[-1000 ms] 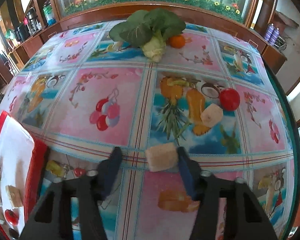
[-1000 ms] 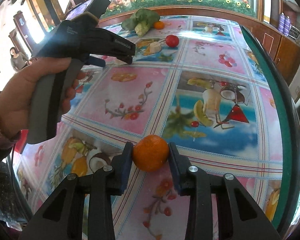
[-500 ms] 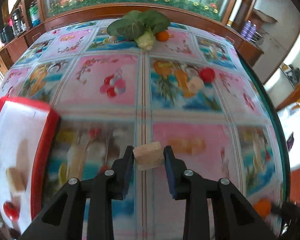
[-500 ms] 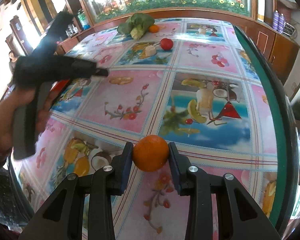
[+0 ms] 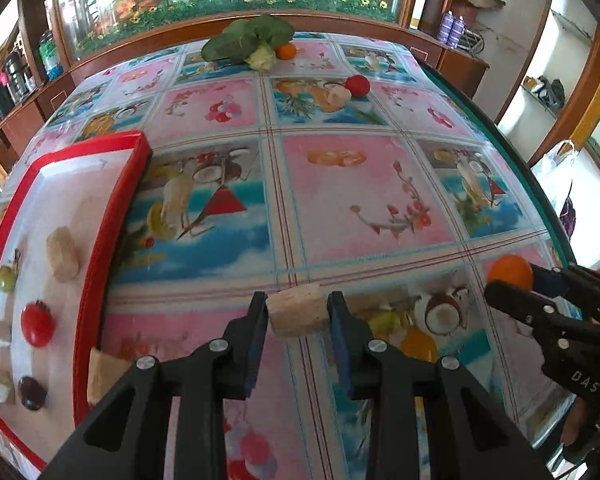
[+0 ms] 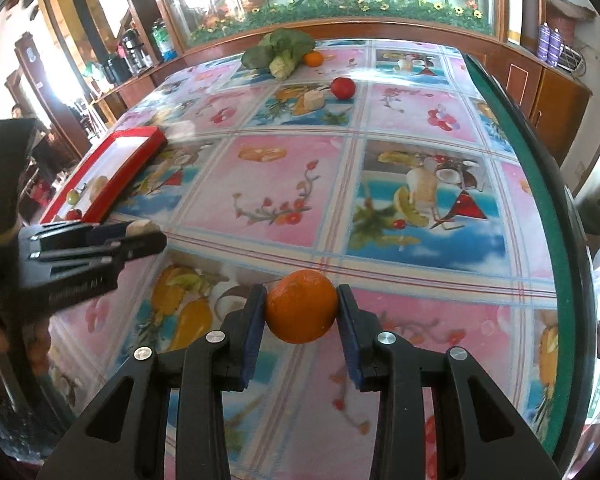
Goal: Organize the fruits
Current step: 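Carry the orange and beige cube over the tray with both grippers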
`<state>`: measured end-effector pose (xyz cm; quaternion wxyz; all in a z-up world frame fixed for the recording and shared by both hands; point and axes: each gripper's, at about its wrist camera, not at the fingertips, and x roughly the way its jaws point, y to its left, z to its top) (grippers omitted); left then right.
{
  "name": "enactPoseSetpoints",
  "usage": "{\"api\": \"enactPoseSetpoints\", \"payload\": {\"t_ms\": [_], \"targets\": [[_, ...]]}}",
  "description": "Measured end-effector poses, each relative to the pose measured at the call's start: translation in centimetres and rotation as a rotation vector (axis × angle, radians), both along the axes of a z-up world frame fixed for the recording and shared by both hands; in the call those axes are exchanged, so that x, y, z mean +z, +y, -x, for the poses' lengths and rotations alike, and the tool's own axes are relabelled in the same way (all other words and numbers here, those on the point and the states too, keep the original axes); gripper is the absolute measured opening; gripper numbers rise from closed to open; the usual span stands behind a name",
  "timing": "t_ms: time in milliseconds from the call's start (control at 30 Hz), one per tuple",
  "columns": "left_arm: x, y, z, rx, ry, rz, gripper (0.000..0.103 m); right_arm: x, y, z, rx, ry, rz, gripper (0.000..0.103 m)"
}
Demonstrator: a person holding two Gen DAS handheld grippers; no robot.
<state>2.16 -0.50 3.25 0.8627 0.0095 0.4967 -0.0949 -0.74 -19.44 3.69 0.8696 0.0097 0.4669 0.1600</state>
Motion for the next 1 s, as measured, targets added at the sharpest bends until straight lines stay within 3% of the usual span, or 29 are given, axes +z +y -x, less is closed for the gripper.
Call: {"api": "enactPoseSetpoints", "payload": {"t_ms": [467, 1000], "targets": [[2.3, 3.2, 1.7, 0.035, -0.071, 0.034, 0.033, 0.8, 4.1, 0.5, 0.008, 0.013, -0.001, 0.034], [4.3, 9.3, 2.3, 0.129, -0.119, 0.058, 0.033, 2.7, 10.8, -0.7, 0.100, -0.011, -0.021, 0.034]]}}
